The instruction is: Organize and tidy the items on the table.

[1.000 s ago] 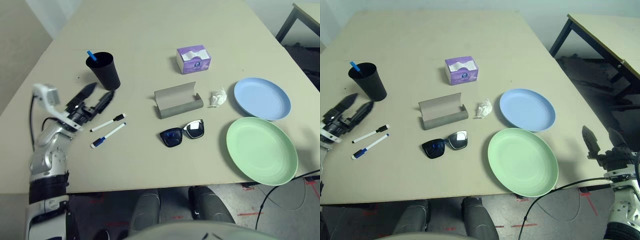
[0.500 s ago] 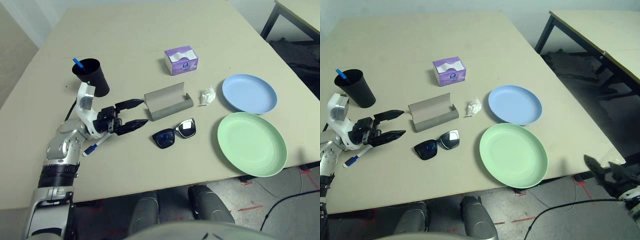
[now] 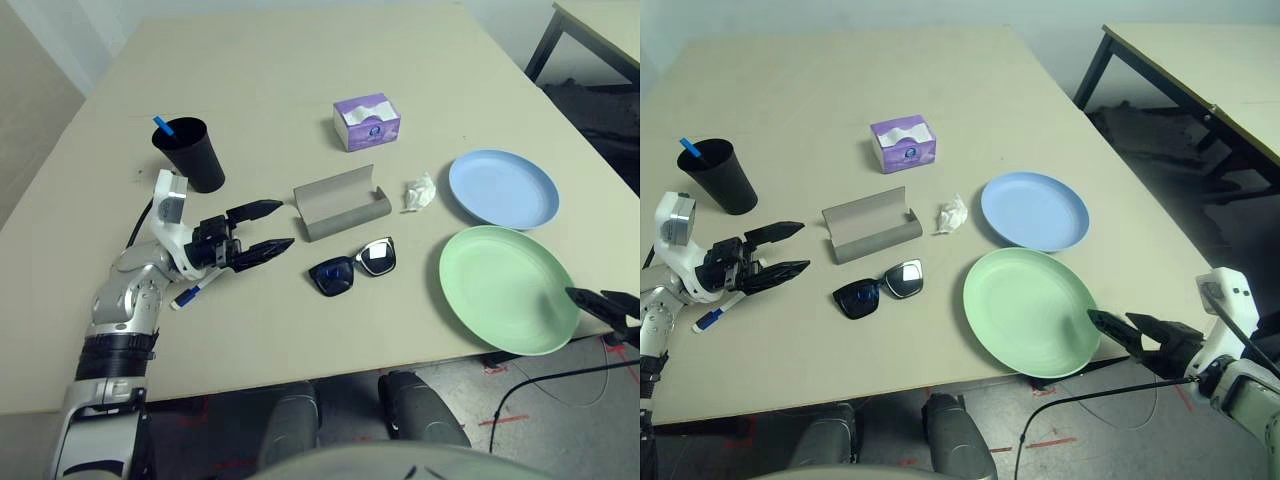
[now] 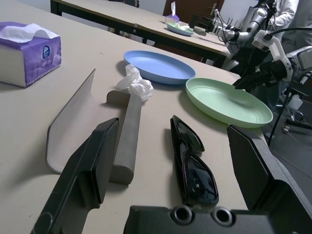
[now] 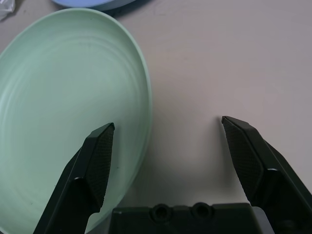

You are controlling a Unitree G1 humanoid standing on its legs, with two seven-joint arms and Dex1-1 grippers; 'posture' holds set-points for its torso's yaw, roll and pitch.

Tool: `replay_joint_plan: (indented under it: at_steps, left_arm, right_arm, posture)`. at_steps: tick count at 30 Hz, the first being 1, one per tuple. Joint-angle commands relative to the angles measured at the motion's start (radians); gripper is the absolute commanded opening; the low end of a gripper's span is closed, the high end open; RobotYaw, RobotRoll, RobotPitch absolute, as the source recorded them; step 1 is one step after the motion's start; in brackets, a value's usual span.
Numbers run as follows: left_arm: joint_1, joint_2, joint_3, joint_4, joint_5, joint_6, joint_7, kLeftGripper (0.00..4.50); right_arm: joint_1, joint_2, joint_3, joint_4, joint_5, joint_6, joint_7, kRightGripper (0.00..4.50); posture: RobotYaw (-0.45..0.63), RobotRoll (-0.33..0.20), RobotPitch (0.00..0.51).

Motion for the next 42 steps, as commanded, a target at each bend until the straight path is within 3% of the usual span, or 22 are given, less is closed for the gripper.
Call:
replay_joint_plan:
  at_steps: [1, 21, 26, 34, 42]
  left_arm:
    - [0.016, -0.002, 0.005, -0.030, 0.001, -0.011, -0.008, 4.48]
    - [0.008, 0.019, -0.099, -0.088, 0.024, -0.013, -0.191, 4.48]
    - [-0.018, 0.054, -0.161, -0.048, 0.137, -0.126, -0.236, 4.50]
    - [-0.032, 0.067, -0.172, -0.048, 0.153, -0.127, -0.222, 4.50]
    - [-0.027, 0.069, -0.169, -0.028, 0.155, -0.150, -0.226, 4.50]
  right_arm:
    - [-0.007, -0.006, 0.029, 0.025, -0.013, 0.050, 0.001, 4.50]
    - [-0.088, -0.010, 0.074, 0.047, -0.010, 0.274, 0.007, 4.50]
    - [-0.085, -0.022, 0.089, 0.045, -0.021, 0.281, 0.014, 2.83]
    - [-0.076, -0.015, 0.089, 0.046, -0.029, 0.289, 0.020, 0.03]
    - [-0.079, -0.018, 0.084, 0.047, -0.027, 0.298, 0.032, 0.03]
  posture:
    - [-0.10, 0.000, 0.125]
    - [-0.09, 0.000, 0.109]
    - [-0.09, 0.000, 0.112]
    - [-0.10, 0.000, 0.111]
    - [-0.11, 0.000, 0.112]
